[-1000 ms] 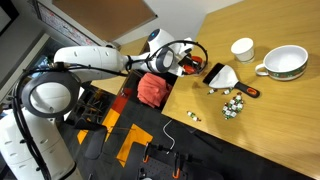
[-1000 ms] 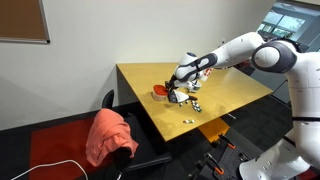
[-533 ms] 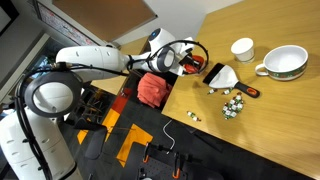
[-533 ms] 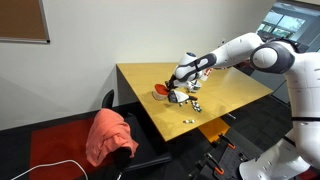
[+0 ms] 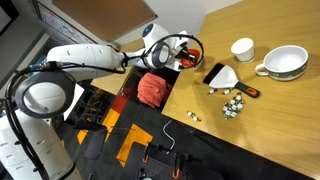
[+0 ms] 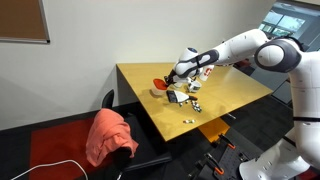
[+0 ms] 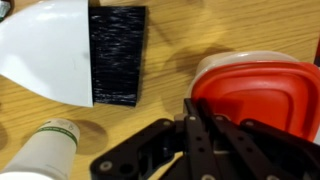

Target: Place the lid on the table

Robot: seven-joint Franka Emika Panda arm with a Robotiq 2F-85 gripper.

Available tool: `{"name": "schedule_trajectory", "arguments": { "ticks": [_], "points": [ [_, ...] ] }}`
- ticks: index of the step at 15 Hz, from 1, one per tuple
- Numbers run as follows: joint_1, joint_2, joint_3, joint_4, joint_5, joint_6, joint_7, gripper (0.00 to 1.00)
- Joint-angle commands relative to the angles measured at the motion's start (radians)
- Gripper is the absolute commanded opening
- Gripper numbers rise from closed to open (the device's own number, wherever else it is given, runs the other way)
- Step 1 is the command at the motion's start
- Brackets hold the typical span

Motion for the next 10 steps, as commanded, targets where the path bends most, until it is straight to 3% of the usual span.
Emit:
{"name": "schedule_trajectory", "arguments": {
  "ticks": [1, 10],
  "points": [
    [0.045, -0.031, -0.044, 0.003, -0.020, -0.079, 0.040, 0.02],
    [0.082, 0.025, -0.084, 0.078, -0.069, -0.209, 0.075, 0.02]
  ]
}}
